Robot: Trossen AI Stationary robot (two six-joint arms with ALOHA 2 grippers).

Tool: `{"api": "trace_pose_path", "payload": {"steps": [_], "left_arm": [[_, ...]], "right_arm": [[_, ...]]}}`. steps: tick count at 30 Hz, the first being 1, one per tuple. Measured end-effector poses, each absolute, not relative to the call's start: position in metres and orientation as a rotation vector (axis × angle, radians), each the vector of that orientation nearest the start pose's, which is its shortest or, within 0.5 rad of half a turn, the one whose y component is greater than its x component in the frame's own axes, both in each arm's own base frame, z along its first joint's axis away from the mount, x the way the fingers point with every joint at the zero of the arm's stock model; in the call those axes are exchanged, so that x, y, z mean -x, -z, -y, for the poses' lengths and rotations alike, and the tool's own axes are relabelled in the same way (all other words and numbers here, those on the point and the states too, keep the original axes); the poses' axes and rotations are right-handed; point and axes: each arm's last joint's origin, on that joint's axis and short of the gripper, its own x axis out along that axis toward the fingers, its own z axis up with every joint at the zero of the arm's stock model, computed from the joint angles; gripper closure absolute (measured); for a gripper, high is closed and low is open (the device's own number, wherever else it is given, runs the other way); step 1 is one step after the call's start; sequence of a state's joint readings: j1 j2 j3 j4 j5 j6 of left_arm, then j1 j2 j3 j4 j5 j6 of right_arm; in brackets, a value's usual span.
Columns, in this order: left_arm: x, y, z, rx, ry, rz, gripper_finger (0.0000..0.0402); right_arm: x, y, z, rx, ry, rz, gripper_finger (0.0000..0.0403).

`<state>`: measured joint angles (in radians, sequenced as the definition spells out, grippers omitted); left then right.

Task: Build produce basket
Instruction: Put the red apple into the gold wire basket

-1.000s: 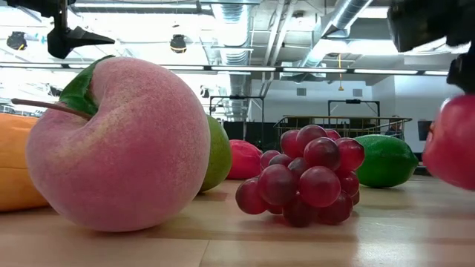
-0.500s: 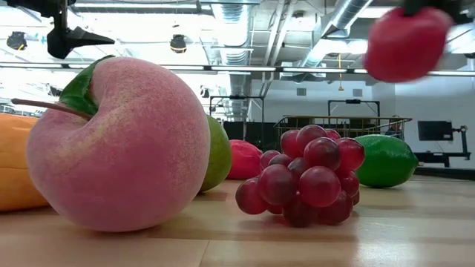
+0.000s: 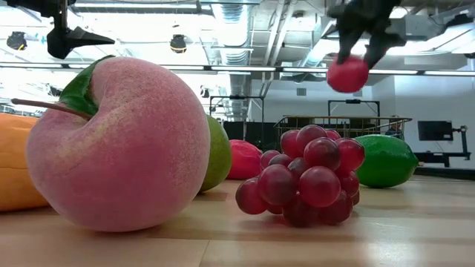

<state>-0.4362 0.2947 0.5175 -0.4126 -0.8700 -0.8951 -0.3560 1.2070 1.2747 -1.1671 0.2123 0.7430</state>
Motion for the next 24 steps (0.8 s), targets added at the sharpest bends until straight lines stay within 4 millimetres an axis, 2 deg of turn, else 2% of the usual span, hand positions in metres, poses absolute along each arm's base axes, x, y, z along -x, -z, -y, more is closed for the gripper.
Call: {"api": "trace_pose_path", "payload": {"steps": [4, 8, 12, 16, 24], "left_arm": [[-0.08, -0.277, 0.013, 0.767, -0.468, 0.053, 0.0017], [-0.08, -0.277, 0.013, 0.771, -0.468, 0.055, 0.0017], [-0.08, -0.277, 0.013, 0.772, -0.475, 0.058, 0.0017], [-0.08, -0.277, 0.013, 0.787, -0.476, 0.062, 0.0017], [-0.08, -0.277, 0.013, 0.797, -0.476, 0.065, 0.0017]], "right_arm": [[-0.195, -0.328, 0.123, -0.728, 1.007, -0.899, 0.0106], [-0.192, -0.31, 0.166, -0.815, 1.126, -0.915, 0.0106], [-0.19, -0.29, 0.196, -0.871, 1.206, -0.936, 0.0106], [-0.193, -0.271, 0.213, -0.921, 1.22, -0.996, 0.0106], [-0.202, -0.243, 0.23, -0.95, 1.243, -1.066, 0.0106]]}}
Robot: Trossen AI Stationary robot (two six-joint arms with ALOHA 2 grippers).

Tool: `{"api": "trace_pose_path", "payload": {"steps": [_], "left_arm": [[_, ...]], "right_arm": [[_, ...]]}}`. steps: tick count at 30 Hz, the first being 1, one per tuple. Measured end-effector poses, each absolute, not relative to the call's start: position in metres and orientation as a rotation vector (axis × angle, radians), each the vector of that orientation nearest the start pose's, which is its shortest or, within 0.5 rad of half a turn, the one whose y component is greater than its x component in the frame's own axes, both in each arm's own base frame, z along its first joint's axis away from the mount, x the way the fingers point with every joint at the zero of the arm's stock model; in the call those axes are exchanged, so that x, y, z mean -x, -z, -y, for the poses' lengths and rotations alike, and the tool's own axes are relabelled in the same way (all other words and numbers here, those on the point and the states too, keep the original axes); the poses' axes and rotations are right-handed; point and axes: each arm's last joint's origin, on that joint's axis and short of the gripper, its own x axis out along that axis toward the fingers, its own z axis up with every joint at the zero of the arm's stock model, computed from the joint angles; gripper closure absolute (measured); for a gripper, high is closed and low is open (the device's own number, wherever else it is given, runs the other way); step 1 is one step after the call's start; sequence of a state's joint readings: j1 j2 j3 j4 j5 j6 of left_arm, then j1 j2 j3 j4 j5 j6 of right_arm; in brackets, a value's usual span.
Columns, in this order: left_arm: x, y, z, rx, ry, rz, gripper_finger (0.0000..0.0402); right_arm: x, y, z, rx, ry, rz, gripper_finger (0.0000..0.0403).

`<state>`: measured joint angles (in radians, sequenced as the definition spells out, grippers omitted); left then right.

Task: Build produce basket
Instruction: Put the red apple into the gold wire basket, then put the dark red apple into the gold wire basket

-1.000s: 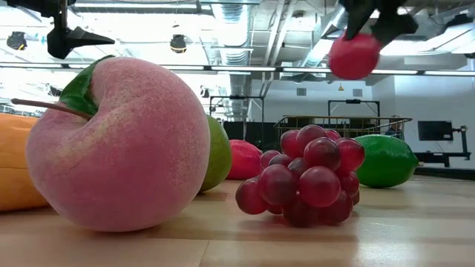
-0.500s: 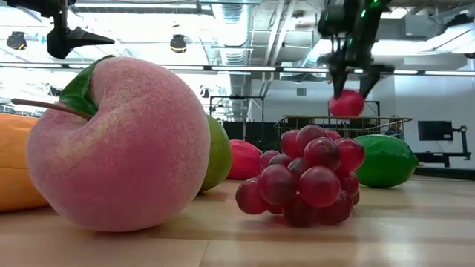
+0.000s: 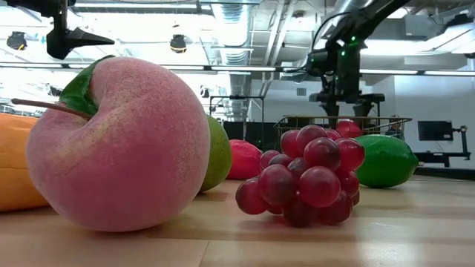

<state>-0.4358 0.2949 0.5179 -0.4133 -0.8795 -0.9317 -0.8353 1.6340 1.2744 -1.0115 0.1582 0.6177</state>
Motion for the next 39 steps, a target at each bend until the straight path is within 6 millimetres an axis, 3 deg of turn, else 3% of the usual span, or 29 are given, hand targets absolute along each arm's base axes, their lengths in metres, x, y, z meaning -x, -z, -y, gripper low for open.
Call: {"api": "trace_pose_path", "payload": {"steps": [9, 24, 34, 39], "left_arm": [[-0.08, -0.277, 0.012, 0.799, -0.483, 0.069, 0.0017], [-0.079, -0.277, 0.012, 0.8, -0.505, 0.084, 0.0017], [-0.079, -0.277, 0.012, 0.804, -0.505, 0.085, 0.0017], [-0.079, -0.277, 0.012, 0.808, -0.505, 0.086, 0.0017]], "right_arm": [[-0.2, -0.226, 0.243, -0.943, 1.315, -1.108, 0.0106], [-0.194, -0.226, 0.246, -0.954, 1.334, -1.116, 0.0105], [-0.194, -0.226, 0.246, -0.942, 1.319, -1.13, 0.0012], [-0.194, -0.226, 0.246, -0.942, 1.32, -1.126, 0.0015]]}}
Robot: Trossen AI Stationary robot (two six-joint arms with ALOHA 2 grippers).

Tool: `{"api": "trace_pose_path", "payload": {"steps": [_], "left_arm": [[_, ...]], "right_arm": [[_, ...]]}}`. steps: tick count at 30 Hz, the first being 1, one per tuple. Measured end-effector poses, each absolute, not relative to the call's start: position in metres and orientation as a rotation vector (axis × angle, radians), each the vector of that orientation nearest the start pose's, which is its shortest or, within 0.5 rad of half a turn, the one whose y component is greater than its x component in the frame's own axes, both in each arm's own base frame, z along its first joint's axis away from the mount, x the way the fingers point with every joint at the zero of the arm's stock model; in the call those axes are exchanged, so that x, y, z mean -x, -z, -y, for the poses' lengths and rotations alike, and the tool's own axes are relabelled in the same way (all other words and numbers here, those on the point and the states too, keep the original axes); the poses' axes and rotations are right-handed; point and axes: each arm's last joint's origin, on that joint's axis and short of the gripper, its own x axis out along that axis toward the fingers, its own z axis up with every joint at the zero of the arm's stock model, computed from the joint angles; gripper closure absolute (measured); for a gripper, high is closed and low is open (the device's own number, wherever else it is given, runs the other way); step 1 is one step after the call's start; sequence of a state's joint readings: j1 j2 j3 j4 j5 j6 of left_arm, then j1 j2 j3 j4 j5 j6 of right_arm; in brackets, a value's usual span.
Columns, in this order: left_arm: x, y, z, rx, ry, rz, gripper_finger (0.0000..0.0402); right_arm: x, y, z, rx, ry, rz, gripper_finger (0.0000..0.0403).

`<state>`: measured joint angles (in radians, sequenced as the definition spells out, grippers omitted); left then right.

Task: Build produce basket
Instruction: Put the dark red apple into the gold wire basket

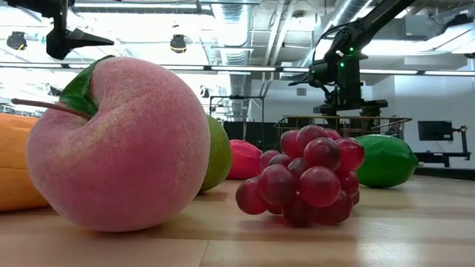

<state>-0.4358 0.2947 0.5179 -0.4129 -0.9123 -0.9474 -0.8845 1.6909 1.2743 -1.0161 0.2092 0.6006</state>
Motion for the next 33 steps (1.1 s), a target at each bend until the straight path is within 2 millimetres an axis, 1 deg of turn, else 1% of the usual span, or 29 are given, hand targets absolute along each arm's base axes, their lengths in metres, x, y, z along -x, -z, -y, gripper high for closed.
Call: {"api": "trace_pose_path", "payload": {"steps": [6, 9, 11, 13, 15, 17, 19, 21, 24, 27, 30, 33], "left_arm": [[-0.079, -0.277, 0.012, 0.809, -0.504, 0.086, 0.0017], [-0.079, -0.277, 0.012, 0.81, -0.504, 0.086, 0.0017], [-0.079, -0.277, 0.012, 0.81, -0.504, 0.086, 0.0017], [-0.079, -0.277, 0.012, 0.809, -0.504, 0.086, 0.0017], [-0.08, -0.277, 0.012, 0.81, -0.498, 0.082, 0.0017], [-0.08, -0.277, 0.012, 0.812, -0.484, 0.074, 0.0017], [-0.08, -0.277, 0.013, 0.815, -0.466, 0.063, 0.0017], [-0.08, -0.277, 0.013, 0.817, -0.452, 0.055, 0.0017], [-0.08, -0.276, 0.014, 0.818, -0.444, 0.05, 0.0017], [-0.08, -0.276, 0.014, 0.818, -0.443, 0.05, 0.0017], [-0.08, -0.276, 0.014, 0.819, -0.434, 0.044, 0.0017], [-0.081, -0.276, 0.014, 0.822, -0.415, 0.033, 0.0017]], "right_arm": [[-0.194, -0.227, 0.246, -0.94, 1.317, -1.125, 0.0024], [-0.192, -0.235, 0.242, -0.943, 1.271, -1.123, 0.0024], [-0.19, -0.245, 0.239, -0.944, 1.232, -1.138, 0.0024], [-0.188, -0.26, 0.234, -0.943, 1.169, -1.157, 0.0024], [-0.186, -0.281, 0.226, -0.95, 1.095, -1.153, 0.0024], [-0.186, -0.303, 0.213, -0.955, 1.022, -1.128, 0.0024], [-0.187, -0.322, 0.194, -0.941, 0.944, -1.104, 0.0024], [-0.188, -0.336, 0.172, -0.902, 0.855, -1.085, 0.0024], [-0.195, -0.347, 0.132, -0.825, 0.738, -1.084, 0.0024], [-0.208, -0.347, 0.089, -0.751, 0.603, -1.123, 0.0024], [-0.221, -0.336, 0.047, -0.671, 0.469, -1.182, 0.0024], [-0.229, -0.324, 0.004, -0.603, 0.364, -1.221, 0.0024]]}}
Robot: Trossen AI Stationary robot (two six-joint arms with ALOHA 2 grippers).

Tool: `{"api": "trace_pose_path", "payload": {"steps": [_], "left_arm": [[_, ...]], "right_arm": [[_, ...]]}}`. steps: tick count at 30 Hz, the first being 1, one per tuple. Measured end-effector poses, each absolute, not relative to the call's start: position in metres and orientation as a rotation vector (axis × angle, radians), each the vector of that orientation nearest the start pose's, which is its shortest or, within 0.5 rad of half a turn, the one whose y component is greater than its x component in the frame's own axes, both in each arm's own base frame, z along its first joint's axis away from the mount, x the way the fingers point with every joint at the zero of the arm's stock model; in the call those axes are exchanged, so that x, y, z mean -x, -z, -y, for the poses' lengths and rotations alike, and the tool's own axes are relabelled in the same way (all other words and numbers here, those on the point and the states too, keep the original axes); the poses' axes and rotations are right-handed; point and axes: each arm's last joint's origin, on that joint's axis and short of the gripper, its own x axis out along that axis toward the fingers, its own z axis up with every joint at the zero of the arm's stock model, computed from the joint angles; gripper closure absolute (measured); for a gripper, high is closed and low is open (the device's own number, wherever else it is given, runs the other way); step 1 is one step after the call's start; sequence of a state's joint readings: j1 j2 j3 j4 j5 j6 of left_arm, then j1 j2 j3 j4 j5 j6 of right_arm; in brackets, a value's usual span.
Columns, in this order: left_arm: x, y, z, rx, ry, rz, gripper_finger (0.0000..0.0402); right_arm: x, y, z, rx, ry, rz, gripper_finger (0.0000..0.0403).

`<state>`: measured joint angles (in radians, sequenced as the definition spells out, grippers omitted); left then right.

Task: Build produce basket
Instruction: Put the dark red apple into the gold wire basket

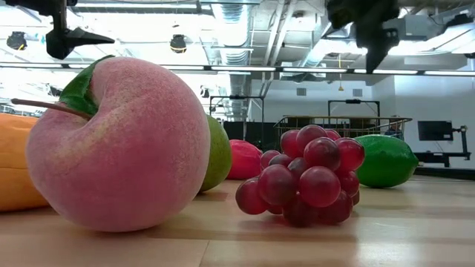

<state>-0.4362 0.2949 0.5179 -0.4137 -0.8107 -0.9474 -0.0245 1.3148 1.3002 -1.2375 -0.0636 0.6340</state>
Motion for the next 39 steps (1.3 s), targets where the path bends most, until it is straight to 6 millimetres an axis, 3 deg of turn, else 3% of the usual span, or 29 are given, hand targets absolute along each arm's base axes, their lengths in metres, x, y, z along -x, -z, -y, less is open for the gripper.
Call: {"api": "trace_pose_path", "payload": {"steps": [3, 8, 14, 20, 27, 33, 39], "left_arm": [[-0.081, -0.276, 0.015, 0.825, -0.394, 0.02, 0.0017], [-0.081, -0.275, 0.015, 0.819, -0.393, 0.008, 0.0017], [-0.08, -0.274, 0.015, 0.808, -0.4, -0.006, 0.0017], [-0.08, -0.271, 0.015, 0.8, -0.393, -0.033, 0.0017], [-0.08, -0.271, 0.016, 0.806, -0.386, -0.036, 0.0017], [-0.08, -0.27, 0.015, 0.804, -0.391, -0.047, 0.0017], [-0.08, -0.269, 0.016, 0.804, -0.38, -0.06, 0.0017]], "right_arm": [[-0.233, -0.316, -0.043, -0.562, 0.226, -1.209, 0.0024], [-0.234, -0.326, -0.114, -0.529, -0.021, -1.011, 0.0024], [-0.24, -0.311, -0.168, -0.299, -0.214, -0.949, 0.0024], [-0.252, -0.276, -0.193, -0.066, -0.33, -1.073, 0.0024], [-0.274, -0.26, -0.221, 0.266, -0.515, -1.092, 0.0024], [-0.288, -0.238, -0.238, 0.356, -0.642, -1.208, 0.0024], [-0.293, -0.213, -0.243, 0.397, -0.63, -1.322, 0.0024]]}}
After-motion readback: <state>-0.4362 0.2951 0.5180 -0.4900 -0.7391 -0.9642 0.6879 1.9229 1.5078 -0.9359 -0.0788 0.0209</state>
